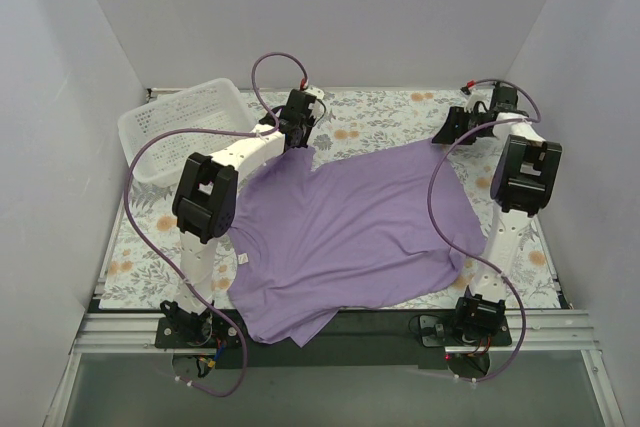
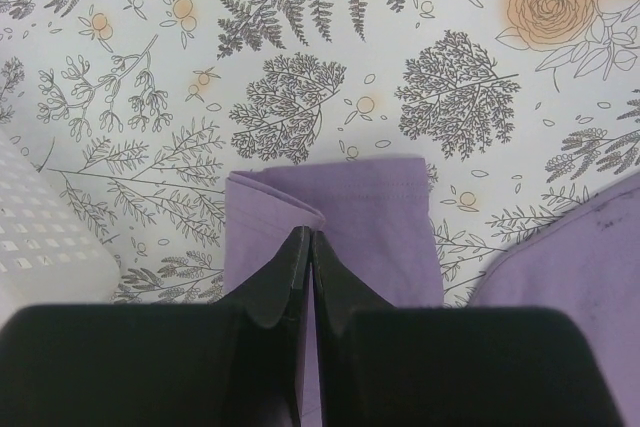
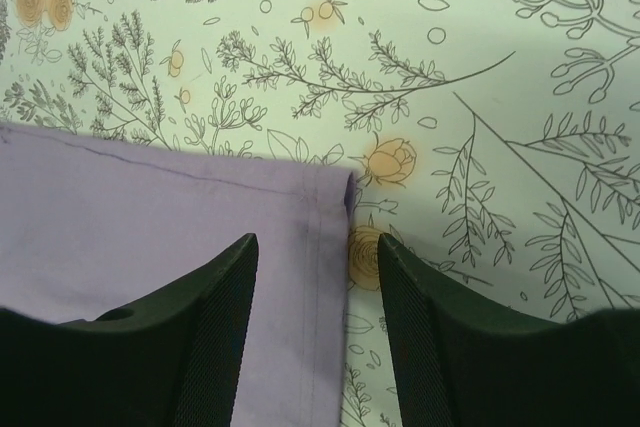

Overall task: Fold and stack the t-shirts
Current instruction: Flatten the tshirt out

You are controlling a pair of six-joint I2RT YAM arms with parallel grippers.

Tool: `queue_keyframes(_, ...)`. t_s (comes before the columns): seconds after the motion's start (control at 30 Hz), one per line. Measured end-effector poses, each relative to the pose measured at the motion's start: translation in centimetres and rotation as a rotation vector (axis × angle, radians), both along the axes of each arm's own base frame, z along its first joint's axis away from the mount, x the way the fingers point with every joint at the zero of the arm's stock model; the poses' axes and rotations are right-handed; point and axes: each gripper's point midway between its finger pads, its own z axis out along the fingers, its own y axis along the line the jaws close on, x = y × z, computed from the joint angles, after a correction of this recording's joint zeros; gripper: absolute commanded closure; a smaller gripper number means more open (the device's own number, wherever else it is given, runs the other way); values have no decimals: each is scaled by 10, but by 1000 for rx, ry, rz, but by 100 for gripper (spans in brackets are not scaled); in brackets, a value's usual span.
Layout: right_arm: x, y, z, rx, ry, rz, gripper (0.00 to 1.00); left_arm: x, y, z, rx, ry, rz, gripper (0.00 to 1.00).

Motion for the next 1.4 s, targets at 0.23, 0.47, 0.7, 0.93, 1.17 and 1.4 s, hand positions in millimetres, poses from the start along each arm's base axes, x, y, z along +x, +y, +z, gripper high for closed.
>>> queue_keyframes(0.23,11,0,-2,-2,-6,-8,45,-1,0,-1,-8,4,7,100)
queue_keyframes(0.47,17,4,-5,-7,-14,3,52,-1,-1,0,-13,7,10,100)
queue_keyframes(0.7,17,14,-8,-17,-21,37,60,-1,-1,0,-18,8,12,100)
queue_keyframes(0.93,17,13,-12,-33,-26,46,92,-2,-3,0,-23,12,9,100)
queue_keyframes(1.17,16,12,-14,-37,-19,43,99,-1,-4,2,-32,12,11,100)
queue_keyframes(1.4,-30,17,-12,-41,1,56,99,-5,-8,9,-75,14,17,100)
